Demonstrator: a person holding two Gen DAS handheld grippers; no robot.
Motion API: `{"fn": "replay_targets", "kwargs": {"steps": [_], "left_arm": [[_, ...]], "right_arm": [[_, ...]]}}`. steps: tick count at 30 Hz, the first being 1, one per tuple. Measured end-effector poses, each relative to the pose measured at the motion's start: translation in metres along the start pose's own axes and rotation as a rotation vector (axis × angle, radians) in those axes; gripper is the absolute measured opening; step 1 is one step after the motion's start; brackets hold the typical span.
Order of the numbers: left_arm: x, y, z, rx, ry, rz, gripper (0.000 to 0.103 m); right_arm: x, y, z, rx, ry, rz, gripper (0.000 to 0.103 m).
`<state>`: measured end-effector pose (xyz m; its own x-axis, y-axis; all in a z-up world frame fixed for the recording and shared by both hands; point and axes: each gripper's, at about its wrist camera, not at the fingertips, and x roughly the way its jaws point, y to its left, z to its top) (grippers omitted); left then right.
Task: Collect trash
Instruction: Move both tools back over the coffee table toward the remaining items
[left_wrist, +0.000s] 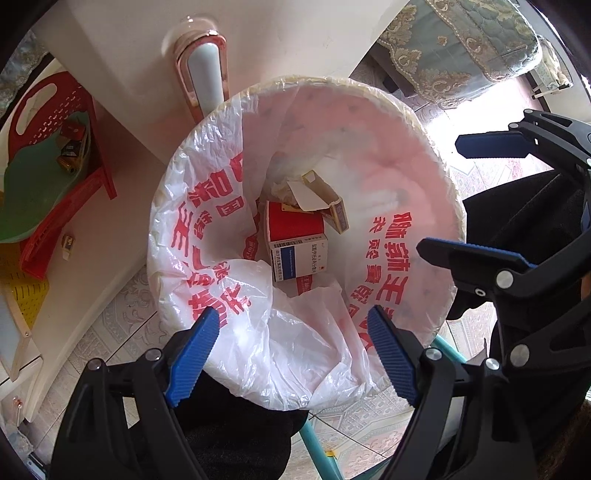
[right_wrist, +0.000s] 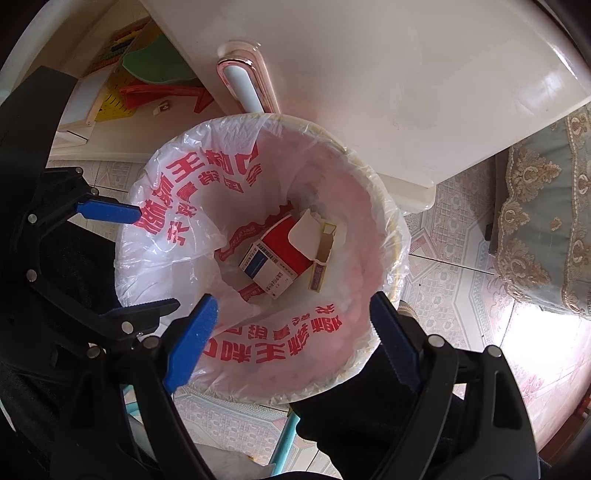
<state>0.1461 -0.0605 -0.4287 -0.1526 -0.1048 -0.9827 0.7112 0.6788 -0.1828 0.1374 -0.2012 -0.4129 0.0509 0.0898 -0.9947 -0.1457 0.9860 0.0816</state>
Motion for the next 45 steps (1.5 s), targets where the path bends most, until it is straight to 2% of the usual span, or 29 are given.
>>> {"fn": "replay_targets", "kwargs": {"steps": [6, 9, 11, 14, 17, 19, 21, 25, 30, 33, 35, 39, 41, 43, 45], "left_arm": [[-0.054, -0.015, -0.019, 0.045, -0.032, 0.072, 0.08], [-0.103, -0.023, -0.031, 0.094, -0.073, 0.109, 0.08], [-0.139, -0.026, -0.033, 0.119, -0.083, 0.131, 0.084], [-0.197, -0.025, -0.029, 0.133, -0.083, 0.191, 0.091], [-0.251, -0.025, -0.013, 0.162, -0.074, 0.279, 0.093], [-0.288, -0.026, -0.001, 0.185, -0.119, 0.332, 0.093], [-0.322, -0.024, 0.014, 0.185, -0.166, 0.328, 0.093], [-0.375, -0.022, 0.043, 0.195, -0.26, 0.253, 0.093], [-0.407, -0.03, 0.07, 0.253, -0.35, 0.267, 0.093], [-0.418, -0.038, 0.087, 0.318, -0.382, 0.314, 0.093], [-0.418, -0.038, 0.099, 0.352, -0.345, 0.324, 0.093], [-0.412, -0.032, 0.121, 0.39, -0.277, 0.342, 0.093], [-0.407, -0.024, 0.132, 0.389, -0.244, 0.317, 0.093], [-0.4, -0.017, 0.142, 0.394, -0.225, 0.296, 0.093], [-0.389, -0.01, 0.151, 0.409, -0.201, 0.306, 0.093]], "right_arm": [[-0.067, 0.001, -0.017, -0.063, -0.094, 0.031, 0.082], [-0.125, -0.002, -0.024, -0.112, -0.186, 0.047, 0.082], [-0.17, -0.003, -0.023, -0.158, -0.262, 0.029, 0.083], [-0.238, 0.0, -0.018, -0.228, -0.371, 0.002, 0.092], [-0.297, 0.002, -0.009, -0.29, -0.454, 0.006, 0.095], [-0.327, 0.002, 0.0, -0.323, -0.485, 0.023, 0.095], [-0.352, 0.002, 0.007, -0.37, -0.52, 0.008, 0.095], [-0.387, 0.002, 0.024, -0.449, -0.545, -0.035, 0.095], [-0.413, -0.003, 0.049, -0.496, -0.557, 0.012, 0.095], [-0.425, -0.009, 0.063, -0.513, -0.592, 0.032, 0.095], [-0.428, -0.012, 0.073, -0.524, -0.597, 0.043, 0.095], [-0.422, -0.011, 0.087, -0.587, -0.574, -0.001, 0.095], [-0.418, -0.01, 0.092, -0.625, -0.566, -0.012, 0.095], [-0.411, -0.011, 0.099, -0.65, -0.539, 0.011, 0.095], [-0.403, -0.013, 0.104, -0.674, -0.514, 0.029, 0.095]]}}
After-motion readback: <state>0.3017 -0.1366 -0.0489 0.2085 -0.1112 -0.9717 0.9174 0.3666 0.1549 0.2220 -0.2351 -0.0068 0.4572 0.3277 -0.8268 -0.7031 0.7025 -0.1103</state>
